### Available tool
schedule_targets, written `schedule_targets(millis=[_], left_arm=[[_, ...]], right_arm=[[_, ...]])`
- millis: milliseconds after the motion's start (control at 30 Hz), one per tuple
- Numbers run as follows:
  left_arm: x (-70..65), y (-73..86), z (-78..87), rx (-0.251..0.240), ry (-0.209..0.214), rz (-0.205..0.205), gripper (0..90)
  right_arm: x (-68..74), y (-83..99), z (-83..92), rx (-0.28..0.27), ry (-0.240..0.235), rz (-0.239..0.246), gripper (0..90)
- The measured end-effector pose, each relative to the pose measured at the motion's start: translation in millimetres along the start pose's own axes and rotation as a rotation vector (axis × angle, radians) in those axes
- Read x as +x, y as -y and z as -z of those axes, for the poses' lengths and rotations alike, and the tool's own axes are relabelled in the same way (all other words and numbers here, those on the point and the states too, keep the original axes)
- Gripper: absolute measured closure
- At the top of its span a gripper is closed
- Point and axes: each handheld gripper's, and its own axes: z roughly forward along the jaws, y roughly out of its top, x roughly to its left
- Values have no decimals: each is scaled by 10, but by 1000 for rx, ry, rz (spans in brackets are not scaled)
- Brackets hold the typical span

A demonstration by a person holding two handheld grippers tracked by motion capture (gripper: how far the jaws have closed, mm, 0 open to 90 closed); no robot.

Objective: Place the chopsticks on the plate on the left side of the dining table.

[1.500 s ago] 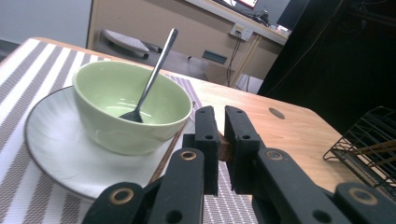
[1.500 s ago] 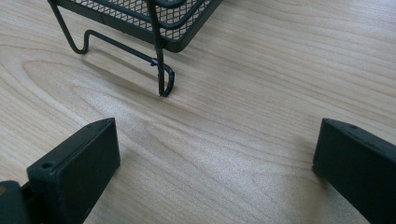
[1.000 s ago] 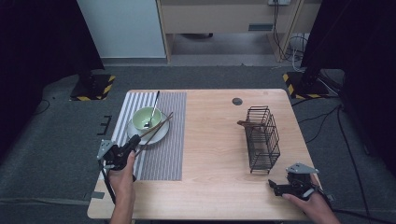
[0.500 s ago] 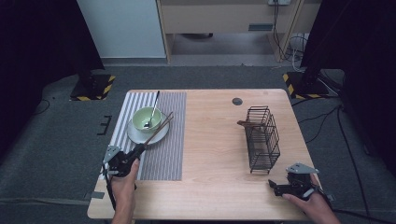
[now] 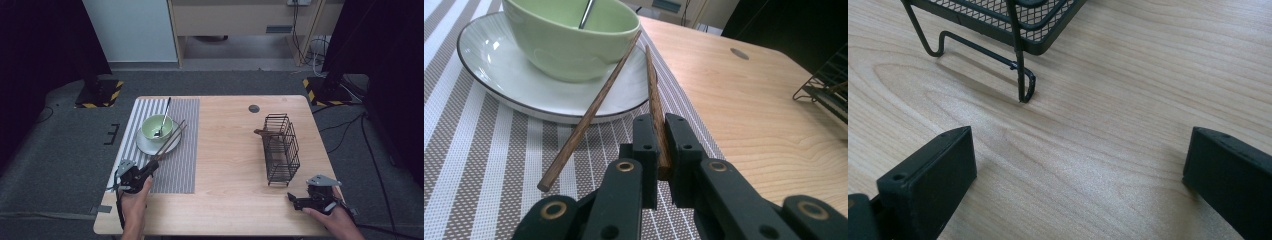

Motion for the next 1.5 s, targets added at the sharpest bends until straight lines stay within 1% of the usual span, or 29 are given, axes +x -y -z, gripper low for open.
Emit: schedule_targets(millis=[67,267,467,600,667,800,1000,1200,1500], left_arm=[[-14,0,-4,3,-8,-13,840],[1,24,-25,26,-12,-17,840],[44,54,-48,50,-14,-4,839],[60,64,-55,58,-10,0,839],[68,68,-56,62,-5,12,839],[82,85,-74,80,0,20,838],[107,84,-86,96,8,23,838],[104,86,-111,104,3,20,837],[117,104,-133,131,5,18,837]], right_arm=[[0,0,0,0,0,0,7],[1,1,1,0,0,-1,7],[4,3,3,1,0,-4,6],[3,3,3,1,0,-3,6],[4,3,3,1,0,-4,7],[3,3,3,0,0,-3,6],[4,2,2,1,0,-3,6],[3,2,2,1,0,-2,5],[4,2,2,1,0,-3,6]])
